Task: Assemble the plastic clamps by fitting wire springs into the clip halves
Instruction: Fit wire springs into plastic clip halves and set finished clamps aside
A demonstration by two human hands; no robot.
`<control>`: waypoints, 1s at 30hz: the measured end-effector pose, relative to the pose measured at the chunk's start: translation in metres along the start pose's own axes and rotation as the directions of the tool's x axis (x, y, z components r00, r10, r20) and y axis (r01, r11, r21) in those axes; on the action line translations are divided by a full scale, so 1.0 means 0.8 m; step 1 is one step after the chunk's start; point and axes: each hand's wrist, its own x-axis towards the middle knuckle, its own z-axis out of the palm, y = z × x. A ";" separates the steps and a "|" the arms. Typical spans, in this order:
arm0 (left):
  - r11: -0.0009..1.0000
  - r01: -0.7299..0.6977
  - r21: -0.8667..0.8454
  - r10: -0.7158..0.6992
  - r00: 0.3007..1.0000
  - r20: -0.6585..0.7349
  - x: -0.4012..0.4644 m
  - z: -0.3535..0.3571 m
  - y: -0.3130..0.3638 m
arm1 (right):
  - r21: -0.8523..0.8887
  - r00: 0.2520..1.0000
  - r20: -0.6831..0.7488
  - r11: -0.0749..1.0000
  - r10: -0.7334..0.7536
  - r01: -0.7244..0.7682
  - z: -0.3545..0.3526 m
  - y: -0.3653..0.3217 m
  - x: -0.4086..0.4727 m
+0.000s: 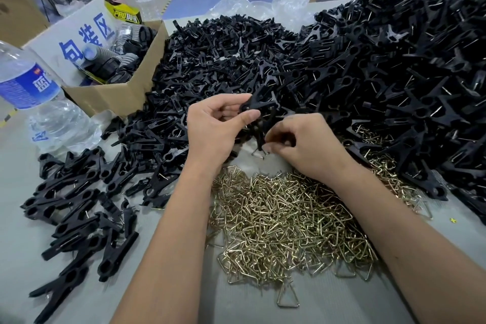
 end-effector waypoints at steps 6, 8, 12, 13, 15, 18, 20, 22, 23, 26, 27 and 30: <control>1.000 0.028 0.004 -0.027 0.998 -0.060 0.002 0.000 -0.006 | -0.210 0.988 0.145 0.974 -0.058 0.088 0.004 -0.015 0.000; 1.000 0.022 -0.004 -0.023 0.996 -0.089 0.003 -0.001 -0.006 | -0.243 0.982 0.183 0.966 -0.041 0.085 0.004 -0.019 0.002; 1.000 -0.004 -0.026 0.001 0.992 -0.123 0.001 0.001 -0.004 | -0.196 0.973 0.227 0.976 -0.053 0.099 0.005 -0.024 0.005; 0.999 -0.014 -0.034 0.010 0.991 -0.131 0.001 0.001 -0.003 | -0.176 0.969 0.242 0.979 -0.055 0.099 0.004 -0.025 0.005; 0.999 -0.036 -0.031 0.031 0.988 -0.149 0.002 0.000 -0.004 | -0.169 0.964 0.264 0.982 -0.041 0.088 0.005 -0.025 0.005; 0.998 -0.046 -0.030 0.040 0.985 -0.170 0.003 -0.002 -0.004 | -0.160 0.968 0.249 0.984 -0.035 0.076 0.007 -0.023 0.003; 0.999 -0.049 -0.023 0.044 0.982 -0.182 0.003 -0.002 -0.004 | -0.179 0.969 0.241 0.979 -0.050 0.095 0.008 -0.026 0.003; 0.998 -0.060 -0.021 0.055 0.980 -0.190 0.004 -0.002 -0.004 | -0.223 0.966 0.255 0.968 -0.052 0.111 0.010 -0.030 0.007; 0.998 -0.065 -0.020 0.060 0.979 -0.194 0.004 -0.001 -0.004 | -0.229 0.965 0.255 0.966 -0.057 0.117 0.011 -0.032 0.009; 0.998 -0.061 -0.022 0.056 0.977 -0.206 0.005 -0.001 -0.004 | -0.207 0.968 0.238 0.970 -0.075 0.126 0.015 -0.035 0.016; 0.998 -0.060 -0.025 0.054 0.977 -0.206 0.004 0.000 -0.004 | -0.213 0.968 0.239 0.968 -0.079 0.132 0.017 -0.036 0.017; 0.998 -0.060 -0.024 0.054 0.978 -0.201 0.004 -0.001 -0.005 | -0.225 0.964 0.253 0.964 -0.083 0.142 0.018 -0.035 0.017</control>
